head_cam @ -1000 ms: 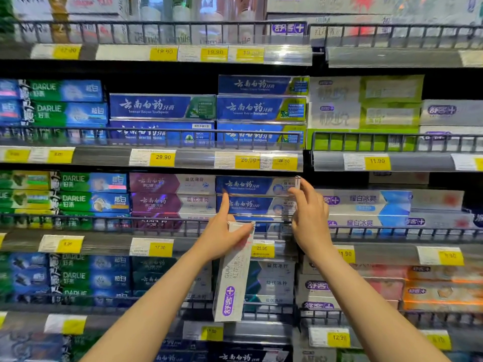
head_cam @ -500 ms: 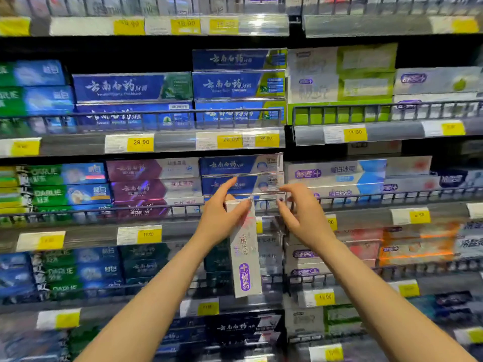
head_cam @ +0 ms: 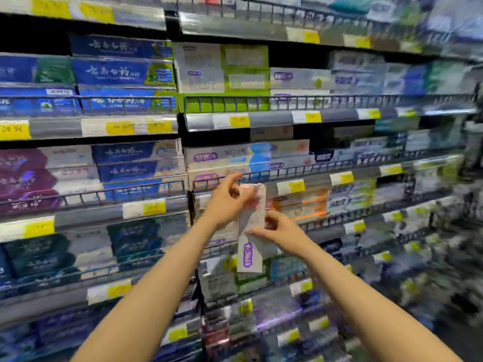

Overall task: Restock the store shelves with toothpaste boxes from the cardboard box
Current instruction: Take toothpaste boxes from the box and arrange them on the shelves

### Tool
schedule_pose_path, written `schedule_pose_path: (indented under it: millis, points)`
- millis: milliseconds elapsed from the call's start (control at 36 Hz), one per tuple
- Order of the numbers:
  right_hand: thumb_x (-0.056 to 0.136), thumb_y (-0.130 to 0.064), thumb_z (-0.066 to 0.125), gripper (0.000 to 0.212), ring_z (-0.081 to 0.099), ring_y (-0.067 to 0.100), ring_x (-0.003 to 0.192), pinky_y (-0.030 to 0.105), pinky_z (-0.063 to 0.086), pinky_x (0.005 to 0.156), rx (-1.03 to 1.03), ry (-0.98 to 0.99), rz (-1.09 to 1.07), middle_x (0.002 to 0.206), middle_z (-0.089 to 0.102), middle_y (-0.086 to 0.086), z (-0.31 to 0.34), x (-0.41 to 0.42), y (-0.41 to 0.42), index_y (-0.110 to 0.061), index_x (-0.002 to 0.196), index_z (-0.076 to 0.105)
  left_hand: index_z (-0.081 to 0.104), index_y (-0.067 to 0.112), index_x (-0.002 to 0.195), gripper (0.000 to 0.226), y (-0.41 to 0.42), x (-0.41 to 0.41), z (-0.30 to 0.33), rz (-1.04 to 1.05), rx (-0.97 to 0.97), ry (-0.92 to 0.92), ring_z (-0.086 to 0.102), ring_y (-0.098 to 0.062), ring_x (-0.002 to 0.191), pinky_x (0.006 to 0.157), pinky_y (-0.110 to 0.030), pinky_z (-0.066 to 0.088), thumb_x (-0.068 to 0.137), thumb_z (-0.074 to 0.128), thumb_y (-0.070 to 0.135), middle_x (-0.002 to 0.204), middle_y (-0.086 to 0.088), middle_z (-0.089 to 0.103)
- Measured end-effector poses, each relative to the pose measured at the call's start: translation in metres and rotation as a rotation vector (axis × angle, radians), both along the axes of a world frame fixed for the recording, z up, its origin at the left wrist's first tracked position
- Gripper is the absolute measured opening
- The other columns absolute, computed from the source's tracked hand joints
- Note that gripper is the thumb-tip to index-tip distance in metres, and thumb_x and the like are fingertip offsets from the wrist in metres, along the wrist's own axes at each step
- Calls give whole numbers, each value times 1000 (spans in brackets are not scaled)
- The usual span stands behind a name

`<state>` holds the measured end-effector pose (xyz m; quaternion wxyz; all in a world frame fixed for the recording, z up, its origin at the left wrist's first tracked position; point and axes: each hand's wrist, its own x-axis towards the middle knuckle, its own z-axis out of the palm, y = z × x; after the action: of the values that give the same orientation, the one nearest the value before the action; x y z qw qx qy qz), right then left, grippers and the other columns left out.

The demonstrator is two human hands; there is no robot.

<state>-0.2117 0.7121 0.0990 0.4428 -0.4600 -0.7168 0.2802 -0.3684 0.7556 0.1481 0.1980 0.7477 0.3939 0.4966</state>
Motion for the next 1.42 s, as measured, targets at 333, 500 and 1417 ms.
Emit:
schedule_pose_path:
  millis: [333,500,1417]
  points:
    - [84,-22,68,28,66,11,81,17,53,62,-101,370,-153,96,69,3,4,166,-67,-7,106,58,62,18,101,24,-78,127,-74,-267,-477,105,62,-11,87,84,-34,53,80,73,24,99,3,66]
    - [88,-18,63,19,67,20,89,27,57,69,-293,644,-68,103,68,5,-3,217,-83,-14,106,58,62,18,99,16,-103,182,-64,-232,-514,-125,62,-12,78,63,-22,53,84,68,21,94,-5,66]
    - [80,-12,72,38,63,12,92,14,52,68,186,388,-29,104,64,5,89,304,133,-8,111,51,48,12,120,54,82,201,19,379,243,-88,57,-7,93,81,-17,45,78,73,35,103,5,58]
